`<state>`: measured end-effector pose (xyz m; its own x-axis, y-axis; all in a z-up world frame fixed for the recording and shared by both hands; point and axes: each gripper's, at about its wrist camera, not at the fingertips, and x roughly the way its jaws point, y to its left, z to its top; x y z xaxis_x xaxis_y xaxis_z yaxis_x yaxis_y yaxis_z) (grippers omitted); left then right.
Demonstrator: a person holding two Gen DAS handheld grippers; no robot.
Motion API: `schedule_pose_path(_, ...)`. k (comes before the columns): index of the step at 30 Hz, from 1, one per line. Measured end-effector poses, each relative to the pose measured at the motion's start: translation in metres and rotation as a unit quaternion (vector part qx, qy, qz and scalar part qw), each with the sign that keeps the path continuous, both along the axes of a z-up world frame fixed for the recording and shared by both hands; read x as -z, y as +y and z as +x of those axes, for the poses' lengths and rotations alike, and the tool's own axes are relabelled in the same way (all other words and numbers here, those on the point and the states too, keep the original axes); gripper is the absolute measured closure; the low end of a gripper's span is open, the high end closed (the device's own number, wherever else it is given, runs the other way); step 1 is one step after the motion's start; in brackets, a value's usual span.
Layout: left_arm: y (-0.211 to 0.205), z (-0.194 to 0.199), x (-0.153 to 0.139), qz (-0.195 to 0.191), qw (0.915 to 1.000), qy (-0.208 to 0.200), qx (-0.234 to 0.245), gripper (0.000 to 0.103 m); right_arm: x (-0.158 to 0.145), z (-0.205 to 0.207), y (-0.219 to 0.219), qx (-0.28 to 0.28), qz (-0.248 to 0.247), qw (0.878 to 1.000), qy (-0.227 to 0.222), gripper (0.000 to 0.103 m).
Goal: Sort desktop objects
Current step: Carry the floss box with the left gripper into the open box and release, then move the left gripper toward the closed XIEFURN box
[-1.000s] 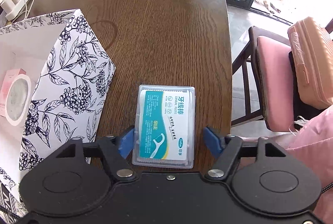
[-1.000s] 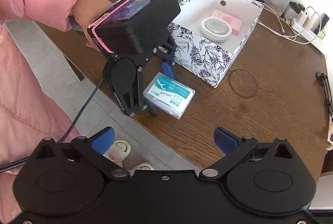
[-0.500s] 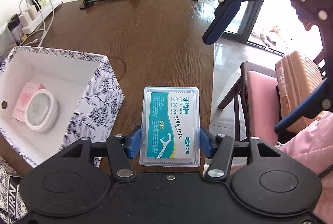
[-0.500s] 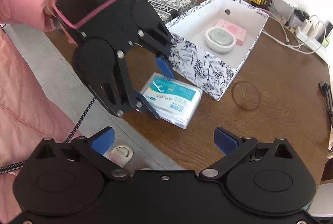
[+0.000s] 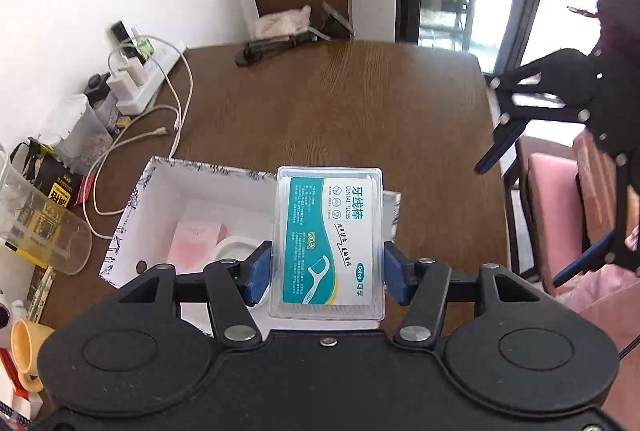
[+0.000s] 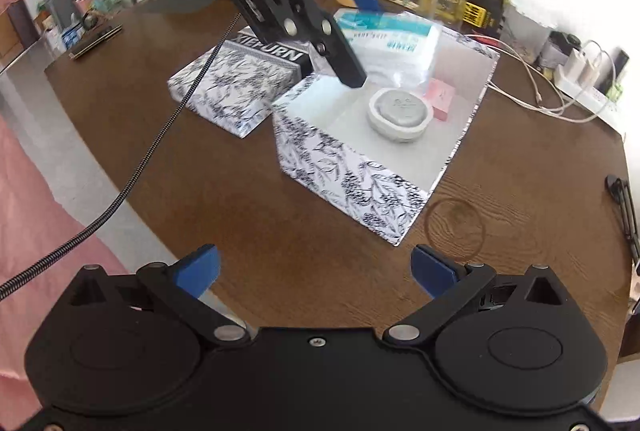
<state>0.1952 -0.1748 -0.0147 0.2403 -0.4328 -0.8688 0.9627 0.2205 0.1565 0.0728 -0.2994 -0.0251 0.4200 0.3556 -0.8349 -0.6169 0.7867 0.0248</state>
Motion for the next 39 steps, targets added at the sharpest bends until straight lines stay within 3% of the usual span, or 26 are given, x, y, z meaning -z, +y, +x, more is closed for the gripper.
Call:
schedule_pose_path(5, -0.014, 0.041, 0.052, 0.044, 0.9973, 0.057, 0.012, 0.047, 0.008, 0.008, -0.011, 0.037, 0.012, 0.999, 0.008, 0.000)
schedule_pose_path(11, -0.028, 0.071, 0.109, 0.098, 0.9861, 0.131, 0.031, 0.047, 0.022, 0.013, -0.023, 0.073, 0.013, 0.997, 0.035, 0.000)
schedule_pose_path(15, -0.028, 0.083, 0.123, 0.102, 0.9771, 0.182, 0.042, 0.047, 0.027, 0.012, -0.027, 0.083, 0.014, 0.995, 0.050, 0.000)
schedule_pose_path(24, -0.027, 0.099, 0.143, 0.110, 0.9661, 0.232, 0.029, 0.044, 0.032, 0.017, -0.028, 0.087, 0.015, 0.994, 0.063, 0.000)
schedule_pose_path(28, -0.019, 0.102, 0.136, 0.094, 0.9682, 0.231, 0.012, 0.028, 0.031, 0.018, -0.025, 0.082, 0.014, 0.995, 0.063, 0.000)
schedule_pose_path(31, -0.007, 0.101, 0.115, 0.058, 0.9724, 0.226, -0.009, 0.015, 0.028, 0.018, -0.023, 0.077, 0.014, 0.995, 0.062, 0.000)
schedule_pose_path(34, 0.014, 0.093, 0.078, -0.002, 0.9777, 0.206, -0.039, 0.005, 0.023, 0.020, -0.021, 0.073, 0.009, 0.996, 0.057, 0.000)
schedule_pose_path(39, 0.060, 0.055, 0.021, -0.096, 0.9758, 0.161, -0.113, 0.000, 0.011, 0.022, -0.013, 0.069, 0.004, 0.996, 0.051, 0.000)
